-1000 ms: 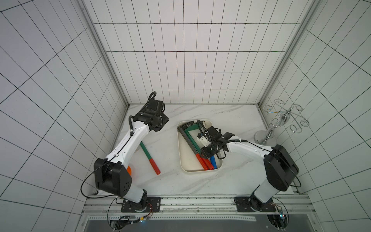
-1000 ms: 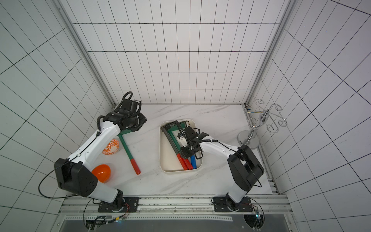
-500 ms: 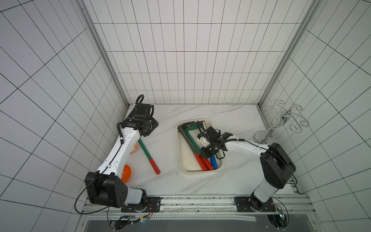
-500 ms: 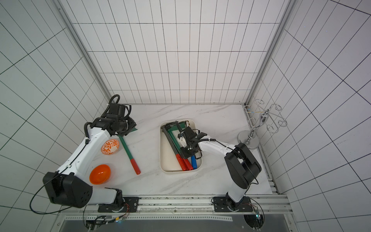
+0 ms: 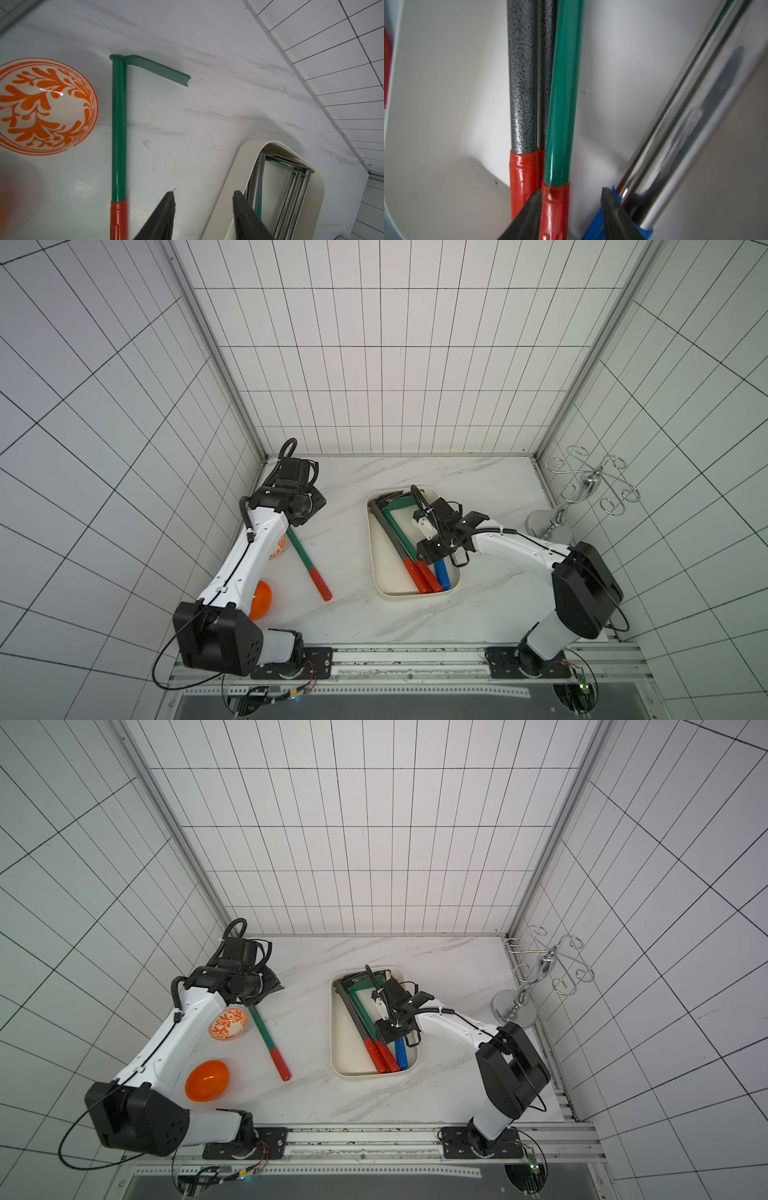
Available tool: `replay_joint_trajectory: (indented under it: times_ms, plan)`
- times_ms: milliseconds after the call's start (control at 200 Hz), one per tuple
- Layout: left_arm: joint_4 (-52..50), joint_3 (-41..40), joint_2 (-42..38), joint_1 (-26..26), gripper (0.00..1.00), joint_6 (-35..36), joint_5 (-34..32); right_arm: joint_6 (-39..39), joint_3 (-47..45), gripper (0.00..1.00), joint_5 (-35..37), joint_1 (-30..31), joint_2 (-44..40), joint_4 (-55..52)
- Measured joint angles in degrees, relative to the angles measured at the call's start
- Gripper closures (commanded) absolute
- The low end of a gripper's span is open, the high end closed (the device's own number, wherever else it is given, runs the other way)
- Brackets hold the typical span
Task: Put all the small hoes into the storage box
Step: Place the hoe in the storage box, then move the hoe to the center of the board.
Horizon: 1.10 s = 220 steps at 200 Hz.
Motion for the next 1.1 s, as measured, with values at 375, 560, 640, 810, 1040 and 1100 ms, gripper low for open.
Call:
replay_joint_trajectory:
  times_ms: [375, 560, 640, 810, 1040, 1100]
  plan:
    - [-3.0, -0.8, 0.0, 0.1, 0.47, 4.3, -3.0, 3.1, 8.0, 0.52, 9.0, -6.2, -8.9, -5.1]
    - [-4.3, -1.2, 0.0, 0.9, 0.45, 6.1, -3.8, 5.0, 8.0, 0.54, 13.7, -11.1, -13.6, -6.7]
    - [-4.6, -1.9, 0.1, 1.4, 0.43, 7.0, -3.8, 5.0, 8.0, 0.54, 14.9, -11.8, -14.5, -7.1]
    - [-4.8, -4.7, 0.4, 2.9, 0.41, 8.9, -2.4, 5.2, 8.0, 0.55, 15.7, -12.6, -15.9, -7.8]
    - [-4.6, -9.1, 1.4, 6.3, 0.39, 11.3, 0.9, 5.6, 7.5, 0.55, 15.5, -14.3, -18.6, -7.7]
    - [-4.7, -10.1, 1.6, 7.1, 0.38, 12.0, 1.4, 5.6, 7.1, 0.55, 15.5, -14.6, -19.2, -7.7]
